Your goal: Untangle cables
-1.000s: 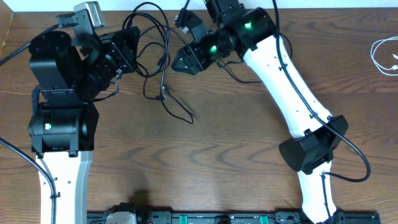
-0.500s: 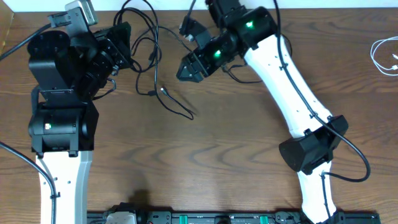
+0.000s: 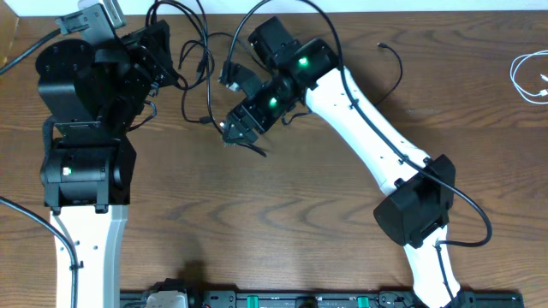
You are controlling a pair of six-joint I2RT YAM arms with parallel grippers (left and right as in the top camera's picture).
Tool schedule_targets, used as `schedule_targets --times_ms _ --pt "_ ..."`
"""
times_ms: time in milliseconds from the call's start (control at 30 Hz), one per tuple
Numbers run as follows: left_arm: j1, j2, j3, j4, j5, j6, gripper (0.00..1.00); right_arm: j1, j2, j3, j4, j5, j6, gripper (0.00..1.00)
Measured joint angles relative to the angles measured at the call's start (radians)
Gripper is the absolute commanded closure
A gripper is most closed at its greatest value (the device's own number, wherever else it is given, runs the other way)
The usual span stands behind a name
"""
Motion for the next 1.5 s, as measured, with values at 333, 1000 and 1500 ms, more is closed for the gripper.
schedule_targets --times_ms 333,1000,1500 --pt "0.000 0.001 0.000 0.000 -0.028 0.000 0.93 0.045 0.000 -0.006 0.048 -0.012 0.000 0.16" --pt "0.000 0.002 0.000 -0.003 -0.029 0.000 0.93 0.098 0.002 -0.103 0.294 0.110 0.143 0.63" --pt "0.014 0.002 0.000 -0.029 -0.040 0.006 0.93 -0.028 0.010 -0.130 0.238 0.240 0.350 0.99"
